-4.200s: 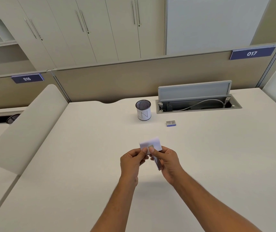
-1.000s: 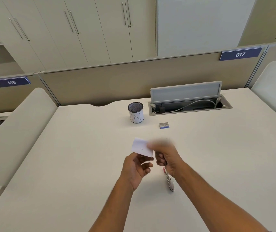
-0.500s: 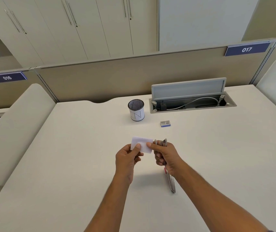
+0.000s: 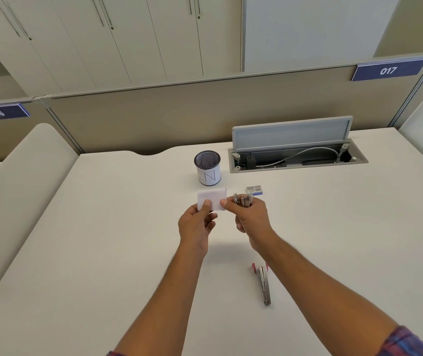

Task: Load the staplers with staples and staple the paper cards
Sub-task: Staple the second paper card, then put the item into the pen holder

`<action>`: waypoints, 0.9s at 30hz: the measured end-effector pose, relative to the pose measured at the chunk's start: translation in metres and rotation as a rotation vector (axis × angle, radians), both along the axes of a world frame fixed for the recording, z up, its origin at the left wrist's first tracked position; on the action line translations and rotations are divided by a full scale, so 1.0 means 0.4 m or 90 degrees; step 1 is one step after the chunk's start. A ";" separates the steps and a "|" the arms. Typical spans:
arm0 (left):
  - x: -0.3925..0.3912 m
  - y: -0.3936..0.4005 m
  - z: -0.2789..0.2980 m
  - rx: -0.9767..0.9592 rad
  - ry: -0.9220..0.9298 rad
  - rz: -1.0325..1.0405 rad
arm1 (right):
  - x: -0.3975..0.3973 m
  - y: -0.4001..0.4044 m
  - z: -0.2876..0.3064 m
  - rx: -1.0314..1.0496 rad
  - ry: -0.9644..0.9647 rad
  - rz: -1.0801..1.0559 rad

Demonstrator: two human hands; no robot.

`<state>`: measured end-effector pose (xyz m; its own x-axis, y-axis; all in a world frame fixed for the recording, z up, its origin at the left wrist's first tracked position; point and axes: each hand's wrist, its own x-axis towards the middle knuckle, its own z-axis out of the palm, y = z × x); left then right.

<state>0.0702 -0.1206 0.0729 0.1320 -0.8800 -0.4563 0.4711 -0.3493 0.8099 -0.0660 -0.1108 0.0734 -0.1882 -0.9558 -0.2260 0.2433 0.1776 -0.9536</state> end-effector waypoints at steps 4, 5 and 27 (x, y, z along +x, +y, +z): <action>-0.008 -0.063 0.012 -0.005 -0.053 0.001 | -0.011 -0.074 0.016 -0.005 0.050 -0.049; -0.009 -0.077 0.017 -0.010 -0.093 -0.002 | -0.015 -0.094 0.023 -0.007 0.065 -0.060; -0.009 -0.304 -0.034 -0.202 -1.039 -0.392 | 0.012 -0.413 0.042 0.011 0.395 -0.142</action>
